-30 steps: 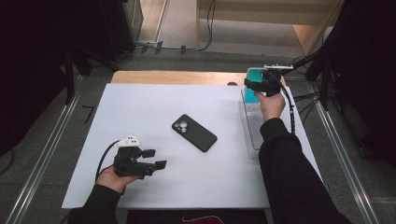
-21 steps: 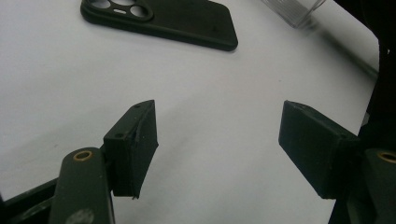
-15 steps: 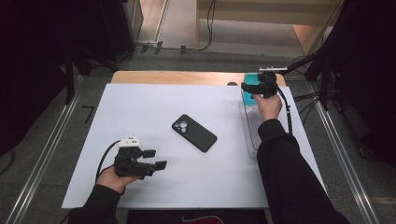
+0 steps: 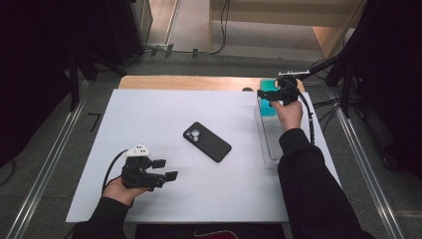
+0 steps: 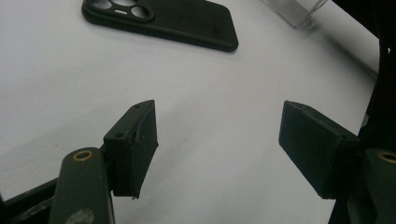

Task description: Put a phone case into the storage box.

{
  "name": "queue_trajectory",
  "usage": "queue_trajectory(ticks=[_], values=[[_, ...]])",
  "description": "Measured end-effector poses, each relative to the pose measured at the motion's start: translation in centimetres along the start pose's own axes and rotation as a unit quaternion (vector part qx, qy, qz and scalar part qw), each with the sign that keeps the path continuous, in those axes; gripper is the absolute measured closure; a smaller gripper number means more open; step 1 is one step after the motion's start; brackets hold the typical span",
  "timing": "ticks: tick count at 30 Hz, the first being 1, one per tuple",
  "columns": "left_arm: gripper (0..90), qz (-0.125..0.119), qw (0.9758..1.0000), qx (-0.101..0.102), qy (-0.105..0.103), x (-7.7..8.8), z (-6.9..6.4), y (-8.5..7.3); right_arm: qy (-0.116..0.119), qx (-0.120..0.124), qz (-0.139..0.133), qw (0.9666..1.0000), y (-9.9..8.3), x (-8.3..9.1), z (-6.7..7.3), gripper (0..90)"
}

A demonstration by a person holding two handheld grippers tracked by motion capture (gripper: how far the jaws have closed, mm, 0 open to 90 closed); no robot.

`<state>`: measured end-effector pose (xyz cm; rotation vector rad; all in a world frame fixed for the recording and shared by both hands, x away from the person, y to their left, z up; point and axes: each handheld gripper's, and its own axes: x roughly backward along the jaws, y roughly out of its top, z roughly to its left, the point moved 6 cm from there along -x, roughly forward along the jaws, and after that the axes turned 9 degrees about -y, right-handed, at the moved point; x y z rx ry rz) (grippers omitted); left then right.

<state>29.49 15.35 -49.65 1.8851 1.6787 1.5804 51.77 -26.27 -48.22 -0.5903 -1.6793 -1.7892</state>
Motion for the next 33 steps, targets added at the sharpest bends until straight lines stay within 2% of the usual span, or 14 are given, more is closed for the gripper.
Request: queue_trajectory(ticks=[3,6,10,15,19,22,23,25,27,31,33], values=[[28.2,-0.002,1.0,0.006,0.001,0.1,0.2,0.0,0.003,-0.005,0.006,1.0,-0.1,0.7,0.1,0.0],[28.2,-0.003,1.0,0.005,0.003,0.2,0.3,0.0,-0.001,0.001,0.012,0.9999,-0.3,1.7,0.1,0.0],[28.1,-0.002,0.9999,0.011,0.002,0.4,0.4,0.0,0.001,0.001,-0.004,1.0,-0.4,3.1,0.3,0.0],[28.1,-0.004,0.9998,0.018,0.001,0.8,0.4,0.2,0.035,0.012,0.013,0.9992,-1.3,4.7,1.5,0.0],[28.1,-0.002,0.9998,0.019,0.001,0.9,0.5,0.2,0.059,0.015,0.01,0.9981,-1.9,5.6,2.3,0.0],[28.1,-0.003,0.9998,0.019,0.002,1.1,0.5,0.3,0.08,0.019,0.023,0.9963,-2.4,6.2,2.9,0.0],[28.1,-0.004,0.9998,0.019,0.002,1.1,0.6,0.3,0.087,0.022,0.018,0.9958,-2.6,6.6,3.1,0.0],[28.1,-0.005,0.9997,0.023,0.002,1.1,0.8,0.3,0.091,0.032,0.018,0.9951,-3.0,7.1,3.4,4.9],[28.1,-0.005,0.9997,0.024,0.002,1.2,0.9,0.4,0.095,0.043,0.022,0.9943,-3.5,7.6,3.7,4.9],[28.1,-0.003,0.9997,0.023,-0.003,1.1,1.0,0.4,0.118,0.052,0.031,0.9912,-4.5,8.4,4.5,5.4],[28.1,-0.003,0.9997,0.023,-0.004,1.1,1.0,0.4,0.124,0.065,0.03,0.9897,-4.8,8.8,4.8,11.1]])
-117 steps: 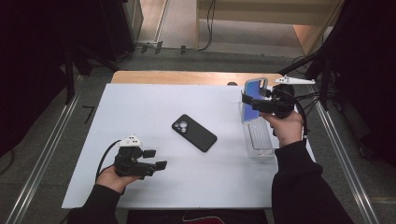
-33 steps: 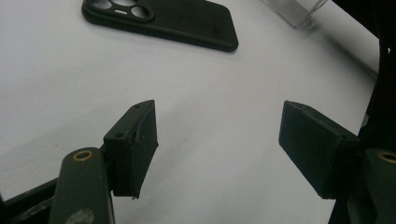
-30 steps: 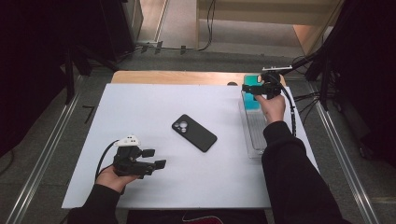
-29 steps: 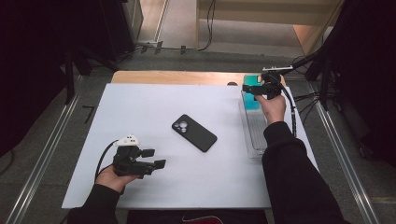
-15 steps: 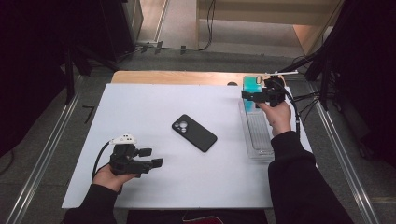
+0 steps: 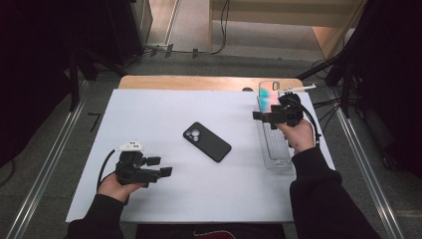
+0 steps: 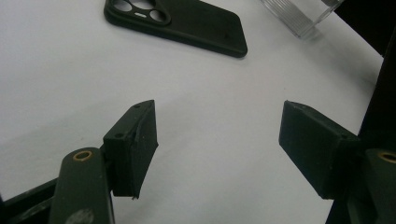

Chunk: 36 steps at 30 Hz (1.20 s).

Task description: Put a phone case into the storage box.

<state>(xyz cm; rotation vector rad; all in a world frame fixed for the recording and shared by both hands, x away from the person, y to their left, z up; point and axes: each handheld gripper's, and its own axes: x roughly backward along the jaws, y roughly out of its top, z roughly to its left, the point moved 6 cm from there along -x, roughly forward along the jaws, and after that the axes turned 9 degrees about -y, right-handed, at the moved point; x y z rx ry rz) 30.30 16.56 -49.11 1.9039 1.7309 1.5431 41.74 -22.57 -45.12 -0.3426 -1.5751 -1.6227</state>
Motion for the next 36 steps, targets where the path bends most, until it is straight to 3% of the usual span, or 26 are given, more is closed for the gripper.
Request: queue_trajectory(ticks=[13,23,36], values=[[28.0,0.008,0.9999,-0.003,-0.011,-0.2,-0.2,0.3,0.076,0.048,0.003,0.996,-2.6,2.3,3.4,18.0],[28.0,0.016,0.9994,-0.014,-0.026,-0.4,-1.2,0.4,0.102,0.07,0.01,0.9923,-5.7,4.1,5.2,22.1],[28.0,0.017,0.9989,-0.019,-0.039,-0.8,-1.5,0.4,0.134,0.098,0.027,0.9858,-9.8,4.8,6.6,22.1]])
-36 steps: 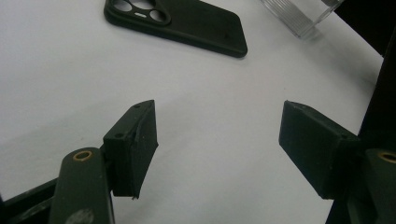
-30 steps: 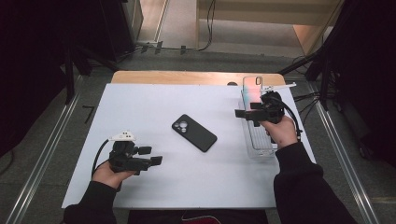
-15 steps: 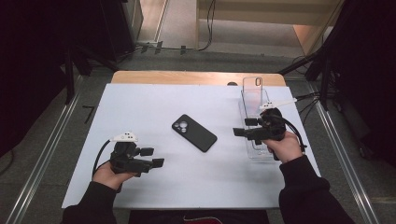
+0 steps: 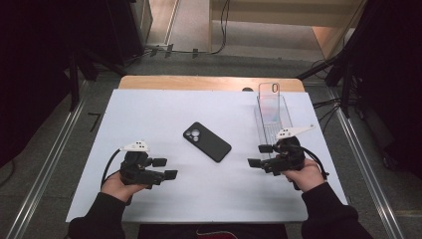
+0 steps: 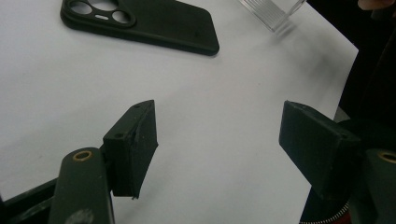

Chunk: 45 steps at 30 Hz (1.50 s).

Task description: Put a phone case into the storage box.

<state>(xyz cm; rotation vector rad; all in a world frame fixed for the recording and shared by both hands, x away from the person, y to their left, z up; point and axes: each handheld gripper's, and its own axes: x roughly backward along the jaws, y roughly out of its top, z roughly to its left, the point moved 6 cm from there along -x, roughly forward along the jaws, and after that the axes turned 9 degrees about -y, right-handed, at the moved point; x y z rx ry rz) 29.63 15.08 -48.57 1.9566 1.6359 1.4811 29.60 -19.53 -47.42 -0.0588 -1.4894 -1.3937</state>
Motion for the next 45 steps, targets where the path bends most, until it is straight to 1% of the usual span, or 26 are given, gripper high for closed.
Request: queue_trajectory(ticks=[4,7,12,15,20,22,24,27,29,32,34,37,40,45], values=[[28.0,0.007,1.0,-0.005,-0.002,-0.2,-0.1,-0.2,0.002,0.009,0.002,1.0,-1.0,0.3,0.4,22.1],[28.0,0.01,0.9999,-0.007,-0.005,-0.3,-0.2,-0.4,0.01,0.015,0.003,0.9998,-1.8,0.5,0.6,22.1],[28.0,0.011,0.9999,-0.008,-0.008,-0.4,-0.3,-0.6,0.017,0.014,0.012,0.9997,-3.0,0.7,0.8,22.0],[28.0,0.011,0.9999,-0.006,-0.01,-0.4,-0.4,-0.8,0.018,0.016,0.014,0.9996,-3.6,0.7,0.7,22.0],[28.0,0.011,0.9998,-0.002,-0.014,-0.5,-0.5,-1.0,0.014,0.015,0.027,0.9994,-4.3,0.4,0.6,22.0],[28.0,0.013,0.9998,-0.002,-0.014,-0.5,-0.4,-1.0,0.014,0.019,0.03,0.9993,-4.4,0.3,0.6,21.9],[28.0,0.011,0.9998,-0.002,-0.014,-0.5,-0.4,-0.9,0.017,0.018,0.029,0.9993,-4.5,0.3,0.6,21.8],[28.0,0.009,0.9999,-0.003,-0.013,-0.5,-0.4,-0.9,0.013,0.019,0.026,0.9994,-4.4,0.2,0.6,21.4],[28.0,0.008,0.9999,-0.003,-0.011,-0.4,-0.2,-0.9,0.017,0.014,0.015,0.9997,-4.1,0.3,0.7,21.4],[28.0,0.004,1.0,0.0,-0.007,-0.2,-0.1,-0.8,0.009,0.016,0.004,0.9998,-3.7,0.3,0.8,20.9],[28.0,0.002,1.0,0.001,-0.004,-0.1,0.0,-0.8,0.001,0.015,0.006,0.9999,-3.5,0.2,0.7,20.8],[28.0,-0.004,1.0,0.001,-0.002,-0.1,0.1,-0.7,0.002,0.013,0.008,0.9999,-3.2,-0.1,0.7,20.5],[28.0,-0.006,1.0,0.001,0.0,0.0,0.1,-0.6,-0.002,0.01,0.009,0.9999,-2.6,-0.2,0.7,20.4],[28.0,-0.009,1.0,0.001,0.002,0.0,0.3,-0.5,-0.009,-0.009,0.012,0.9998,-1.5,-0.5,0.5,20.3]])
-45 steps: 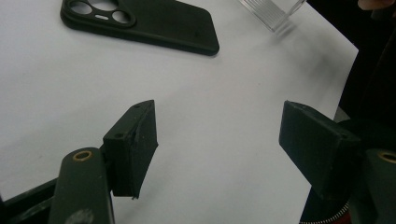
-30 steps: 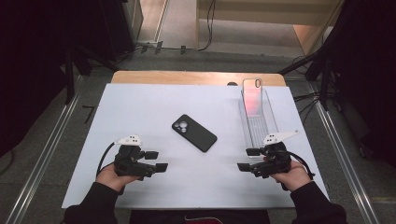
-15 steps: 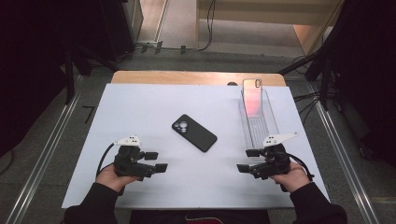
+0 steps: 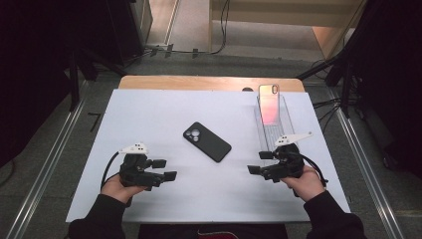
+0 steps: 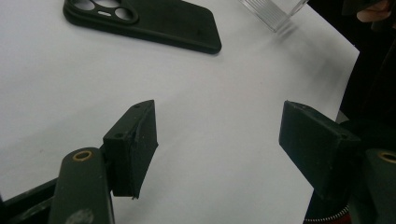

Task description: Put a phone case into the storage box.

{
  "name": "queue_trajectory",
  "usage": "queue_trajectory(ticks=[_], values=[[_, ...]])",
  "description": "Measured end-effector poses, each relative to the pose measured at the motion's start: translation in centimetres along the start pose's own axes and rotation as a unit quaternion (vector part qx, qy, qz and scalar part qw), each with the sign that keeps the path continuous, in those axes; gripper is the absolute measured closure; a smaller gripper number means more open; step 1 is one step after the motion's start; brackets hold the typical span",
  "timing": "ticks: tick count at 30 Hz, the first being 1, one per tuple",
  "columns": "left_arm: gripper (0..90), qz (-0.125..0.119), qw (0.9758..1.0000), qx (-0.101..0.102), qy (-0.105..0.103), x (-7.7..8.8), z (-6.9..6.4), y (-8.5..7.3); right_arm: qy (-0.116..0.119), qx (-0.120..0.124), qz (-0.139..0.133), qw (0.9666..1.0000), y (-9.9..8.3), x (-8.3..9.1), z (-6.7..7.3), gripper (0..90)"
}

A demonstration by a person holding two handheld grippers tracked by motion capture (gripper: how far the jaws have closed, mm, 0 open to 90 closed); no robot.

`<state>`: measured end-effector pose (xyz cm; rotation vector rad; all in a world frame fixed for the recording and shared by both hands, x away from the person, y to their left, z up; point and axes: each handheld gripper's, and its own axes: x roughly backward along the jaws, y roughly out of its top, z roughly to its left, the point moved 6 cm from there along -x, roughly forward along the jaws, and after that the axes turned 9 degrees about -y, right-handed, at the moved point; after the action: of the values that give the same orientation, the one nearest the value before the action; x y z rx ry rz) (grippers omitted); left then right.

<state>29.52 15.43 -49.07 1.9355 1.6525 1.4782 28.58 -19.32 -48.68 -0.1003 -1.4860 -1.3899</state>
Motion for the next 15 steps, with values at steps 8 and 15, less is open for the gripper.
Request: queue_trajectory(ticks=[8,15], values=[[28.0,-0.003,1.0,0.002,0.002,0.1,0.0,0.0,-0.007,0.001,-0.012,0.9999,1.9,-1.2,0.4,19.9],[28.0,0.005,1.0,-0.001,0.003,0.0,0.2,-0.1,-0.011,-0.001,-0.015,0.9998,3.1,-2.4,0.3,19.9]])
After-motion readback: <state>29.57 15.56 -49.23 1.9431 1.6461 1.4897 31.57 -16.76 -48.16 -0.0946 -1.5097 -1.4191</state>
